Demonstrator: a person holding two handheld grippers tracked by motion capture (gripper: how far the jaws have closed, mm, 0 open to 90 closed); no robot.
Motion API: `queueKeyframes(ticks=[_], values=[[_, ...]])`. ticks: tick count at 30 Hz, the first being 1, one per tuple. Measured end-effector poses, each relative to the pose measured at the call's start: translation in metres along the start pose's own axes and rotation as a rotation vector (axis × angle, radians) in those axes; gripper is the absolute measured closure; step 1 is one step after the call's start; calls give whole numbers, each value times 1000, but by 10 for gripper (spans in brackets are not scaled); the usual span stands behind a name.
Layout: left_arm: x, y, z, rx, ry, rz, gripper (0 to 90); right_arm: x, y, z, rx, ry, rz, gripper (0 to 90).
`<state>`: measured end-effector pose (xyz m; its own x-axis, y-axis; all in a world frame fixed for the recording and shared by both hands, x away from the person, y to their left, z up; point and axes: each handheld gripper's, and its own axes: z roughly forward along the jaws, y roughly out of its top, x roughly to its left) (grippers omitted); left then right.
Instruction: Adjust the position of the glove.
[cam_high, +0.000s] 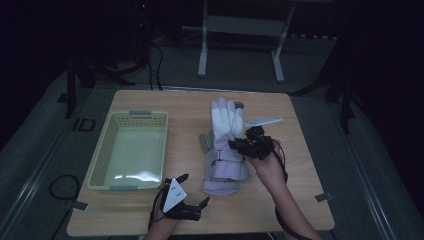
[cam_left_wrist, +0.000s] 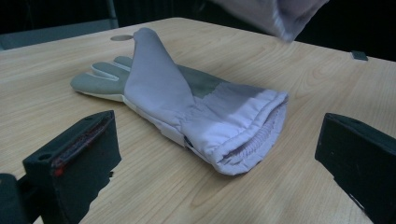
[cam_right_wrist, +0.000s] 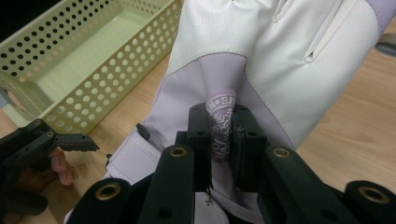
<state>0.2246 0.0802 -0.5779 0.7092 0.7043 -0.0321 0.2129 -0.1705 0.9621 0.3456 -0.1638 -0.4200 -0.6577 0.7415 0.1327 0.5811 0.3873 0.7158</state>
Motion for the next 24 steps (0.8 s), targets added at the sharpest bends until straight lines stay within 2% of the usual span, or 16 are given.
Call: queueKeyframes(ticks=[1,2,3,6,7,10,16,19,24], values=[[0,0,0,0,1,-3,0,6,-2,9,18,-5,-3,800],[0,0,0,-2,1,-5,0,6,-2,9,18,-5,-3,800],[0,0,0,-2,1,-3,0,9,-5,18,36,-8,-2,800],[0,0,0,-3,1,-1,0,11,-7,22,42,-13,4,800],[-1,0,0,-3,0,3,0,13,-13,32,67,-16,17,800],[-1,0,0,-3,1,6,0,13,-21,43,96,-44,19,800],[0,0,0,-1,0,1,0,9,-27,60,132,-50,46,799],[0,0,0,0,0,-4,0,7,-33,73,151,-76,52,798],[1,0,0,2,-1,-8,0,1,-42,83,160,-68,64,783]])
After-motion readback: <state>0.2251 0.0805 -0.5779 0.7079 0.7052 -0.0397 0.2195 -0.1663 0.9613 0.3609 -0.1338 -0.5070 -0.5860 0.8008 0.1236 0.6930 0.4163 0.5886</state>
